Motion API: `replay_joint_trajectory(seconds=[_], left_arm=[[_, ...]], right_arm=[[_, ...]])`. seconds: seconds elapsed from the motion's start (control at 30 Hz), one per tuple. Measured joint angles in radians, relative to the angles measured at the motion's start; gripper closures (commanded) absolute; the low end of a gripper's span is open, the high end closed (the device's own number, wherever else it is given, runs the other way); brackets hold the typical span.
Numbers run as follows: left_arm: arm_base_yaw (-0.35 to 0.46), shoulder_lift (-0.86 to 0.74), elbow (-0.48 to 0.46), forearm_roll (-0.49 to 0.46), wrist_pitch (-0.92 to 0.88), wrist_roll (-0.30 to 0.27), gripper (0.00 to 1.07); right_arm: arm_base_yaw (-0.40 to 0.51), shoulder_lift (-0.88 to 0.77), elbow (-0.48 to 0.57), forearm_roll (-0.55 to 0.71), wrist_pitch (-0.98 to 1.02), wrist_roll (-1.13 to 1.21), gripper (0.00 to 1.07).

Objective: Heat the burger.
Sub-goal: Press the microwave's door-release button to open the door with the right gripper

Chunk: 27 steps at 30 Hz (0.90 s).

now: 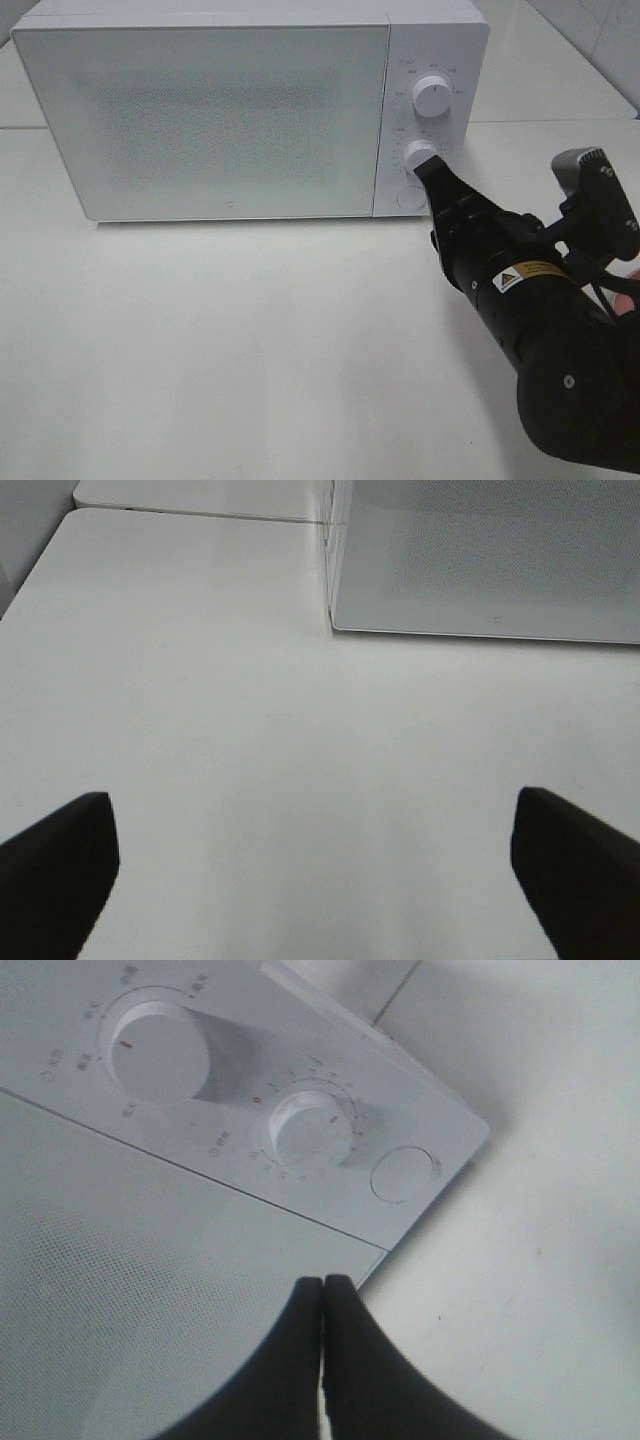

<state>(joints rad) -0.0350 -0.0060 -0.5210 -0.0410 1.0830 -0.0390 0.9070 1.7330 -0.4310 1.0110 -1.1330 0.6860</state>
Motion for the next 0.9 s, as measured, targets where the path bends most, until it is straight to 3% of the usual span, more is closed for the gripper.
replay_joint_trajectory(seconds=[0.3,0.9], left_arm=[[0.0,0.0,0.0,0.0,0.0,0.0,0.07],[0.0,0.0,0.0,-0.001,0.0,0.0,0.07]], right_arm=[[0.0,0.0,0.0,0.019,0.131,0.323,1.07],[-0.083,0.061,-0.013,0.007,0.193,0.424,1.07]])
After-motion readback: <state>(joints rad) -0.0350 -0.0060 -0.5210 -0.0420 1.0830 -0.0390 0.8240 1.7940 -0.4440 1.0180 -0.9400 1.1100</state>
